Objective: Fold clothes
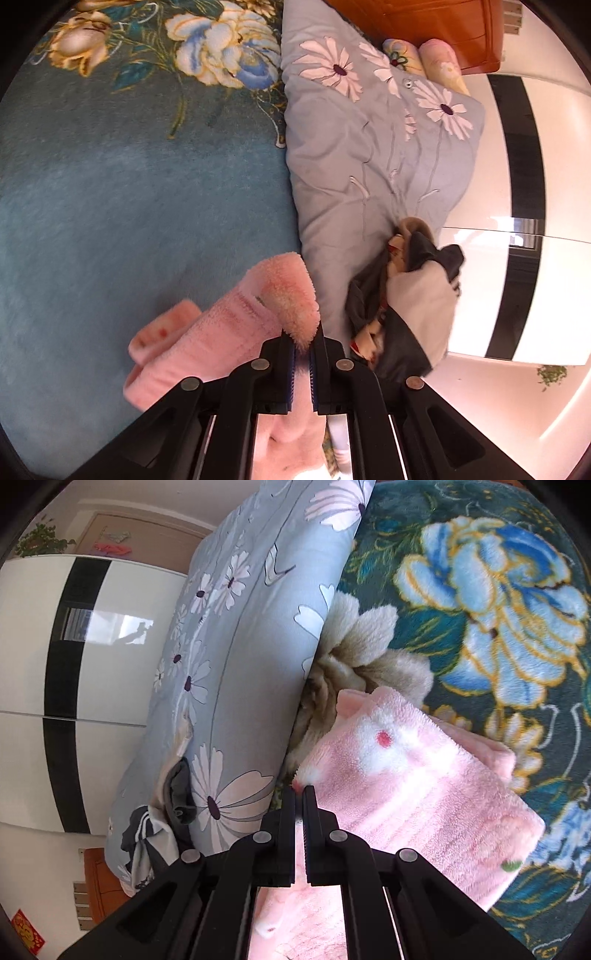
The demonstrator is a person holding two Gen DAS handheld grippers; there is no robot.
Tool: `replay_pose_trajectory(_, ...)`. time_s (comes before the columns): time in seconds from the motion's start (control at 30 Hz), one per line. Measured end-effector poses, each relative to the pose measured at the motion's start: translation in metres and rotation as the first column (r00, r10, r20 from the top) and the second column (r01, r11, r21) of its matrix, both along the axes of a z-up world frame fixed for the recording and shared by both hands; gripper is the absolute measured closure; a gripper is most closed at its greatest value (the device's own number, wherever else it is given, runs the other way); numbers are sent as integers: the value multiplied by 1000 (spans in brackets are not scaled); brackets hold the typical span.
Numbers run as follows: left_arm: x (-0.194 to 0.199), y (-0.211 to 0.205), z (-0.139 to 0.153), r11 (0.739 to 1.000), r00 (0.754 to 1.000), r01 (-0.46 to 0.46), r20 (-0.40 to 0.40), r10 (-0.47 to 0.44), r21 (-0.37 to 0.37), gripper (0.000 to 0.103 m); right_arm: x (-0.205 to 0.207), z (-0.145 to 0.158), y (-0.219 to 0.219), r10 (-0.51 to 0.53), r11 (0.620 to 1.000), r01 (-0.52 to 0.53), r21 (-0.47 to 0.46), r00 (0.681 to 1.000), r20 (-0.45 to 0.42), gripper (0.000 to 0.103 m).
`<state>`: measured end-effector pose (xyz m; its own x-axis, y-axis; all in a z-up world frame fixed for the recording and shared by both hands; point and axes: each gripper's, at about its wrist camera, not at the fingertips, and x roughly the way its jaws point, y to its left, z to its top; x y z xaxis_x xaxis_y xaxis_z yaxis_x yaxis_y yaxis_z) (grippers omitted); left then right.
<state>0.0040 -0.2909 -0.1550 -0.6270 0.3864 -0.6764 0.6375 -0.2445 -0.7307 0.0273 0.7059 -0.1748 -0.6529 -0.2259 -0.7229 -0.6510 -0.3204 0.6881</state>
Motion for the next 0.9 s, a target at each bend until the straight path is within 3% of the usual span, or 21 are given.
replay_pose_trajectory(0.2,-22,6,-39,1000,999,13,52,-13,-9,93,-27,-25,-2,37,999,-37,18,999,25,96)
replay_pose_trajectory(0.3,-23,14,-46,999,999,41,32,-41,17,77,-31,-21,-2,73,996,-74,54,997,18,95)
replay_pose_trajectory(0.33,-22,16,-44,998,998,56,18,-57,25,69,-30,-17,-2,83,995,-84,62,996,11,88)
replay_pose_trajectory(0.37,-21,19,-40,997,997,74,5,-75,30,62,-29,-13,-2,93,993,-93,68,996,3,73)
replay_pose_trajectory(0.43,-18,23,-28,993,993,116,-32,-115,22,59,-21,-2,1,96,993,-93,76,995,-27,61)
replay_pose_trajectory(0.53,-7,28,1,982,980,179,-83,-183,-52,47,4,21,10,79,992,-71,107,995,-67,61)
replay_pose_trajectory(0.6,5,30,20,969,971,208,-92,-221,-133,45,29,35,19,56,990,-44,133,995,-88,61)
replay_pose_trajectory(0.7,39,30,27,957,975,184,-83,-207,-225,36,76,45,31,-2,989,17,149,995,-102,60)
replay_pose_trajectory(0.8,80,32,-6,964,988,153,11,-154,-218,35,119,23,32,-52,993,58,103,997,-56,49)
replay_pose_trajectory(0.9,114,34,-51,989,991,98,107,-86,-110,35,154,-10,27,-83,996,83,37,997,5,49)
